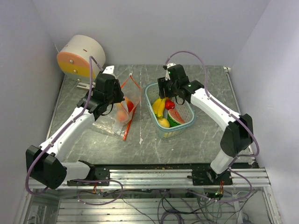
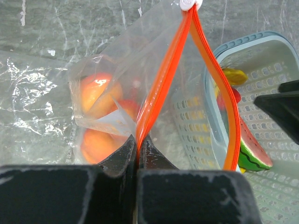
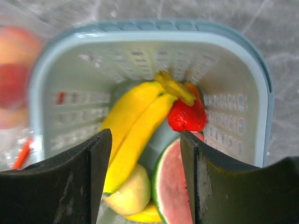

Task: Place the food in the zip-top bag and seal the zipper
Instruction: Pick up the fake fruit from the bin.

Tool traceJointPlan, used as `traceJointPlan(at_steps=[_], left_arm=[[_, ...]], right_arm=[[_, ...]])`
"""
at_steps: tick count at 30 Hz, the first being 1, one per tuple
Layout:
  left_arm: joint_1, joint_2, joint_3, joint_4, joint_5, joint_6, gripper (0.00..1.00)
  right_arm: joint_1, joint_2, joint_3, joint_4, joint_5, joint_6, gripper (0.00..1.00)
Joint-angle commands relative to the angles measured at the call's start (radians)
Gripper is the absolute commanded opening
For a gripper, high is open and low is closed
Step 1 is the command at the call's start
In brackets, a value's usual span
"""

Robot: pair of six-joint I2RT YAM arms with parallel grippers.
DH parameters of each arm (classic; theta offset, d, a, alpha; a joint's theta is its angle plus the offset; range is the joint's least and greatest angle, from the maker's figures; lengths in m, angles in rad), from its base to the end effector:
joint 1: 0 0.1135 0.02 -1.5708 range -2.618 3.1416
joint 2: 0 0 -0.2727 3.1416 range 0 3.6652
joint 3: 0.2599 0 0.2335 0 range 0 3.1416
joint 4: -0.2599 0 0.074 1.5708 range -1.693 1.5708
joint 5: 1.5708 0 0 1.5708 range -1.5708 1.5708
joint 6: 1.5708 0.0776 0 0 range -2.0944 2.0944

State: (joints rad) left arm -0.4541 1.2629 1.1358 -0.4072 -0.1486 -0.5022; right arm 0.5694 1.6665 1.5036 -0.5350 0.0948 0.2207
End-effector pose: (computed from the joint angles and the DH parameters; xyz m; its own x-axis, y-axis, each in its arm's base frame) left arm 0.2733 -0.1206 0.3275 -0.5548 -0.2589 -0.7907 0.0596 0.9355 -0.3482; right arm 0.3361 0.2064 0.3104 -0.6322 -0.1459 -0.7609 -0.3456 0.9321 0.1084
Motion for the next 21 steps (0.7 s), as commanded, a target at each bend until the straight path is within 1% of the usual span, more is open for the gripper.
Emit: traceJointPlan(at_steps=[1, 5, 9, 14, 16, 17, 20, 21], left_arm=[[0.006, -0.016, -0.007, 0.026, 0.008, -0.005, 0.07], [0.006, -0.020, -0.006, 0.024, 0.003, -0.011, 0.07], [0.006, -0.012, -0.004, 0.016, -0.006, -0.010, 0.07], [0.007, 0.003, 0.000, 0.008, -0.017, -0.008, 0.07], [0.009, 0.012, 0.006, 0.005, -0.019, -0.002, 0.07], [0.009, 0.018, 0.010, 0.002, -0.019, 0.000, 0.07], [0.012, 0.033, 0.024, -0.001, -0.020, 0.010, 0.07], [0.013, 0.038, 0.028, -0.002, -0.020, 0.013, 0.07]], right_arm=[[-0.065, 0.069, -0.052, 0.031, 0.005, 0.035, 0.60], [-0.099, 0.129, -0.077, 0.086, 0.030, 0.013, 0.60], [-0.100, 0.197, -0.080, 0.107, 0.033, -0.021, 0.58], [-0.100, 0.242, -0.114, 0.147, 0.049, -0.020, 0.54], [-0.097, 0.259, -0.123, 0.153, 0.085, -0.024, 0.50], [-0.091, 0.268, -0.124, 0.150, 0.128, -0.028, 0.48], [-0.082, 0.286, -0.122, 0.142, 0.259, -0.044, 0.48], [-0.060, 0.290, -0.124, 0.144, 0.282, -0.051, 0.49]])
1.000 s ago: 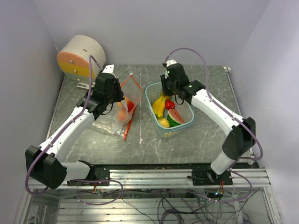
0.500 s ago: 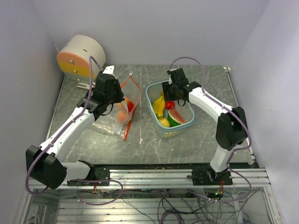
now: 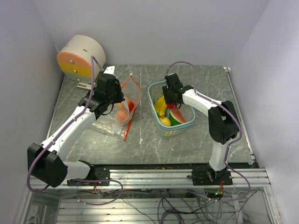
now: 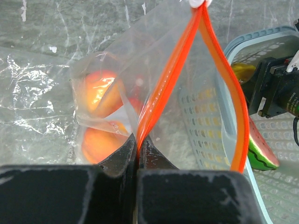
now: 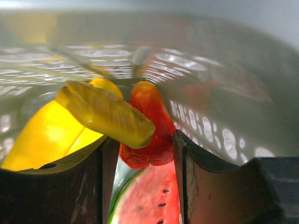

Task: Place the food in the zip-top bag and seal the zipper
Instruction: Pick up the fake fruit from the bin.

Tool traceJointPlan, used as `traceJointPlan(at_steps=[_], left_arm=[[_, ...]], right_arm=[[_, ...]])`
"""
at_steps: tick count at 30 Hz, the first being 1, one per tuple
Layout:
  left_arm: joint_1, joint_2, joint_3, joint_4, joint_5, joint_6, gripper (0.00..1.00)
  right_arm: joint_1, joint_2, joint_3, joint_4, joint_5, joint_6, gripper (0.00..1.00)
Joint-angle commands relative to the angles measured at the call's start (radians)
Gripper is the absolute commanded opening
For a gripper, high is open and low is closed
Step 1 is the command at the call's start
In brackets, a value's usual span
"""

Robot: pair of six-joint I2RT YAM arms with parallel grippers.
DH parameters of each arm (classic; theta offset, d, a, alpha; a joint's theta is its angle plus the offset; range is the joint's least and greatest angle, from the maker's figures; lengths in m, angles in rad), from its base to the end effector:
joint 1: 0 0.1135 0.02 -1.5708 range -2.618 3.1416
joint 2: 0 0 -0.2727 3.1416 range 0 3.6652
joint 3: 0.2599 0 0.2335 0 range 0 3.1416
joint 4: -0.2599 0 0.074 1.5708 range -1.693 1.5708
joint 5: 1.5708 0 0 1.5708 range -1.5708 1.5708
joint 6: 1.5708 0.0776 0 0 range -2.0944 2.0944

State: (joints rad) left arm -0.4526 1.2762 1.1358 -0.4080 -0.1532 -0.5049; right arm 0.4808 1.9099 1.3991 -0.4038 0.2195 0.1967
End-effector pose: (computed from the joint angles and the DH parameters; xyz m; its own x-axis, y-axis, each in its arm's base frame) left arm 0.2761 -0.1211 0.3237 -0.5627 -0.2579 -0.7854 0.0490 0.9380 -0.3432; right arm 0.3875 0.1831 0.1941 -0.7541 -0.1782 -0.6321 -0.1899 0.9805 -0.0500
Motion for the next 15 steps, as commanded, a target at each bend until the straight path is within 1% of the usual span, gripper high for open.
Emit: traceJointPlan(at_steps=[1, 3, 6, 9, 11, 15], left_arm=[[0.013, 0.029, 0.030, 0.001, -0.013, 0.016, 0.07], [0.015, 0.038, 0.035, 0.002, -0.011, 0.018, 0.07], [0.017, 0.049, 0.042, 0.001, -0.008, 0.019, 0.07], [0.021, 0.057, 0.046, 0.001, -0.008, 0.019, 0.07], [0.022, 0.061, 0.048, 0.000, -0.005, 0.018, 0.07], [0.023, 0.064, 0.054, -0.002, -0.002, 0.018, 0.07]], right_arm=[[0.033, 0.052, -0.022, 0.019, 0.167, -0.033, 0.49], [0.035, 0.068, -0.026, 0.018, 0.165, -0.036, 0.51], [0.036, 0.088, -0.036, 0.003, 0.143, -0.030, 0.59], [0.036, 0.092, -0.060, 0.018, 0.126, -0.028, 0.64], [0.037, 0.104, -0.066, 0.018, 0.123, -0.027, 0.65], [0.037, 0.143, -0.061, 0.005, 0.102, -0.020, 0.64]])
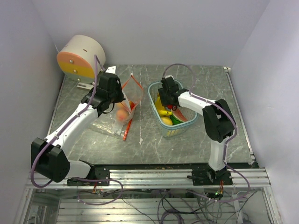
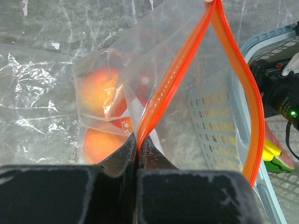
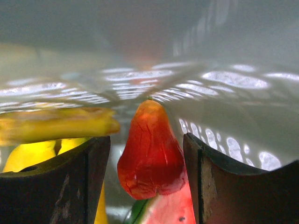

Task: Place the food in the zip-top bag and seal the zipper
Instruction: Pick up the fake fruit from the bin.

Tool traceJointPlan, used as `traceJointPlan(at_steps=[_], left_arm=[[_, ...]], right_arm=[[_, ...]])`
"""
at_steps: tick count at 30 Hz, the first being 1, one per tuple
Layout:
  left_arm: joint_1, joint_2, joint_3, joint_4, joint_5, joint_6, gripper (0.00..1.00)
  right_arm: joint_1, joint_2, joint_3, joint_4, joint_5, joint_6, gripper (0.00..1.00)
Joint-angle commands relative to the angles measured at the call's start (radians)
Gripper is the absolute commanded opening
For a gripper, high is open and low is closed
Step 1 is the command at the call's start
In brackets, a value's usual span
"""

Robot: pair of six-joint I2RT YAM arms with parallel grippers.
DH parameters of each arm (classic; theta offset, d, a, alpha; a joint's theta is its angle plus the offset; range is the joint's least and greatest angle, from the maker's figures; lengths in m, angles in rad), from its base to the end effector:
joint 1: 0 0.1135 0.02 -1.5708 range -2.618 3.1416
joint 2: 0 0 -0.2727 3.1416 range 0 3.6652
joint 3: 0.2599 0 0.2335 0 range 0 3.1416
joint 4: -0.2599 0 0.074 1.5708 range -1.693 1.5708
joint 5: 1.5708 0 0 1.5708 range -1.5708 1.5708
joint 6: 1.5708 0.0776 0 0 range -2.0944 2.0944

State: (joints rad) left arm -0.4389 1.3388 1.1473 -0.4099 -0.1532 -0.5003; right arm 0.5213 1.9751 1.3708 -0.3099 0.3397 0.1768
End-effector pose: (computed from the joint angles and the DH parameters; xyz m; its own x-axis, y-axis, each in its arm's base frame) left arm 0.2897 -0.1229 0.3096 -0.5962 -0.2438 -0.7649 0.0229 0.9472 -0.3198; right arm 0.3917 0.1952 0.1688 -0.7277 -0.2267 -0.6473 -0.1678 0.9740 -0.1525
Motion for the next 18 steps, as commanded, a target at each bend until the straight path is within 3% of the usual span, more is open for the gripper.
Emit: traceJointPlan(at_steps=[1, 7, 12, 14, 18], left_arm=[[0.009, 0.000, 0.045, -0.003, -0.003, 0.014, 0.07], [0.011, -0.012, 0.046, -0.011, -0.011, 0.018, 0.07], [0.011, -0.013, 0.045, -0.005, 0.000, 0.013, 0.07], [0.011, -0.016, 0.043, -0.003, 0.000, 0.010, 0.07], [0.011, -0.021, 0.042, -0.004, -0.001, 0.012, 0.07]], right_arm=[[-0.003, 0.076, -0.034, -0.092, -0.030, 0.000, 0.63], [0.002, 0.050, -0.060, -0.143, -0.084, 0.022, 0.72], [0.002, 0.019, -0.088, -0.201, -0.074, 0.054, 0.73], [0.004, 0.007, -0.113, -0.211, -0.071, 0.075, 0.68], [0.008, -0.053, -0.166, -0.191, -0.065, 0.087, 0.45]])
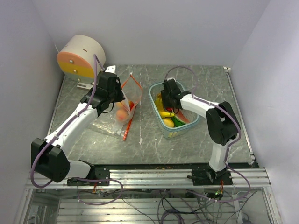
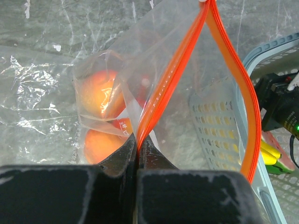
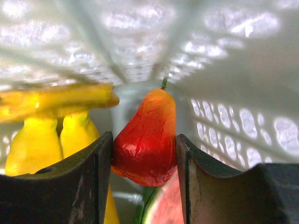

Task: Place the food in the zip-top bag and seal the zipper
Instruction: Pick up the fake fruit from the bin.

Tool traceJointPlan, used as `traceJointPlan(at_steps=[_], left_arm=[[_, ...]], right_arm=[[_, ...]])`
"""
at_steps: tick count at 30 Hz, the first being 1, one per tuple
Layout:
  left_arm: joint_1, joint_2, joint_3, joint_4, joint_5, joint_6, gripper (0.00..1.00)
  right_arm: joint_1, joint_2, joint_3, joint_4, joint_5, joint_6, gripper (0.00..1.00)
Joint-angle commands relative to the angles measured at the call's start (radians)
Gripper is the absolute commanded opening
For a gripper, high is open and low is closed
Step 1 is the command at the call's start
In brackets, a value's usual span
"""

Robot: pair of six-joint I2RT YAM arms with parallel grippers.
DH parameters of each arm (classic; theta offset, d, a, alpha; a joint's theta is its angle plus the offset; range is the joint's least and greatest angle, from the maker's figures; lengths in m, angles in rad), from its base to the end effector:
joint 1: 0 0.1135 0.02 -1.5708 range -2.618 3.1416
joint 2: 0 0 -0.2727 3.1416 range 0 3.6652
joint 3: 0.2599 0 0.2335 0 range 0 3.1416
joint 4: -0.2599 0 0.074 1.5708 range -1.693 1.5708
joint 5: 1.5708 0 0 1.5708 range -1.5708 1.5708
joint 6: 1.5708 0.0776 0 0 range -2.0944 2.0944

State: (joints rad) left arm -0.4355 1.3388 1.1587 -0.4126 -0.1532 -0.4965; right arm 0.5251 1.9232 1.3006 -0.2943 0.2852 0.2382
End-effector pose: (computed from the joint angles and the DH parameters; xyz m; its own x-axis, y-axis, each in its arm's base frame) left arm 0.2906 -0.1222 0.3133 -0.5892 -0.2451 -0.7699 0.0244 0.9471 -0.3202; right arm 0.3767 0.1930 0.1688 -0.7460 -0.1705 -0.6438 -0.1615 0.9841 -0.0735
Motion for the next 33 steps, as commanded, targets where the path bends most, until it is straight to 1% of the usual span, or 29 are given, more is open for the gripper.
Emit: traceJointPlan(at_steps=[1, 3, 4, 9, 14, 17, 21, 25, 30, 33], left_arm=[[0.007, -0.021, 0.030, -0.002, -0.001, 0.010, 0.07], [0.007, -0.023, 0.029, -0.001, -0.004, 0.011, 0.07], [0.007, -0.024, 0.028, 0.001, -0.004, 0.011, 0.07], [0.007, -0.033, 0.020, 0.000, -0.005, 0.012, 0.07], [0.007, -0.041, 0.012, 0.001, -0.005, 0.012, 0.07], [0.007, -0.039, 0.012, 0.002, -0.003, 0.013, 0.07], [0.007, -0.036, 0.007, 0.009, 0.004, 0.010, 0.07], [0.007, -0.031, 0.001, 0.019, 0.009, 0.008, 0.07], [0.007, -0.027, 0.000, 0.033, 0.027, 0.010, 0.07], [0.007, -0.031, -0.005, 0.044, 0.050, 0.006, 0.07]], right_arm=[[0.006, -0.020, -0.096, -0.203, -0.011, 0.021, 0.38], [0.008, -0.055, -0.081, -0.202, -0.013, 0.013, 0.32], [0.010, -0.073, -0.068, -0.206, -0.014, 0.010, 0.31], [0.025, -0.176, -0.001, -0.218, -0.063, -0.007, 0.30], [0.028, -0.243, -0.005, -0.224, -0.157, 0.018, 0.30], [0.029, -0.273, -0.017, -0.215, -0.151, 0.037, 0.29], [0.029, -0.311, 0.009, -0.196, -0.156, 0.034, 0.29], [0.029, -0.333, 0.099, -0.219, -0.234, 0.012, 0.29], [0.029, -0.341, 0.256, -0.245, -0.314, 0.003, 0.29], [0.029, -0.331, 0.349, -0.239, -0.399, 0.016, 0.29]])
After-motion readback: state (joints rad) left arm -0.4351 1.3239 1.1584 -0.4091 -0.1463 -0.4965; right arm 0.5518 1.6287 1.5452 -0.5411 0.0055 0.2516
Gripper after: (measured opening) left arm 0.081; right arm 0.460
